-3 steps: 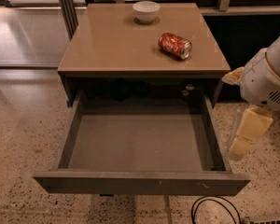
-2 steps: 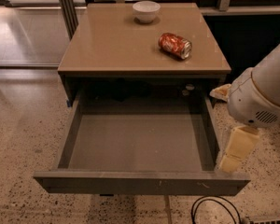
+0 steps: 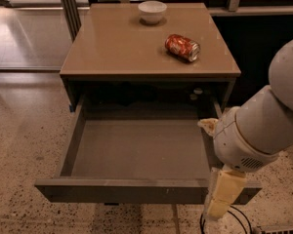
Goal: Close top drawer
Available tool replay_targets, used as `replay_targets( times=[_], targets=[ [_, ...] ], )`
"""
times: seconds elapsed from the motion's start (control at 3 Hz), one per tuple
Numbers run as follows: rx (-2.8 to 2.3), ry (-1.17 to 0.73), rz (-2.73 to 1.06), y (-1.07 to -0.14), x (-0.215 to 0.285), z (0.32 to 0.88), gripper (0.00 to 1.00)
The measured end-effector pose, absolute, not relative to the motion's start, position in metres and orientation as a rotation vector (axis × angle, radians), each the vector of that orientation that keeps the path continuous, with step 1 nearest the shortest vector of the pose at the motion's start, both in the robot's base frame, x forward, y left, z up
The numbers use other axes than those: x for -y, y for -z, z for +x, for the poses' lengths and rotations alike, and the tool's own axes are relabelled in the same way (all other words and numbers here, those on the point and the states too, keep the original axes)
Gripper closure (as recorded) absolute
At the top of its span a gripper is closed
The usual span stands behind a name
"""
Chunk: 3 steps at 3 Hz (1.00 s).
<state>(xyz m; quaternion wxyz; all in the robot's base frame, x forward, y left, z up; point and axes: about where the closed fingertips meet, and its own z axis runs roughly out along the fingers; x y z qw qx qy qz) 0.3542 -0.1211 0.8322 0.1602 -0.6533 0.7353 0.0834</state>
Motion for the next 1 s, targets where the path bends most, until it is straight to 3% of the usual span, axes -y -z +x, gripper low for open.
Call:
replay_targets(
  times=[0.33,1.0],
  targets=[
    [-2.103,-0.242,-1.871,-0.8288,0.1203,0.3523,0.19],
    [-2.103,-0.242,-1.871,-0.8288,0.1203,0.3523,0.65]
  ],
)
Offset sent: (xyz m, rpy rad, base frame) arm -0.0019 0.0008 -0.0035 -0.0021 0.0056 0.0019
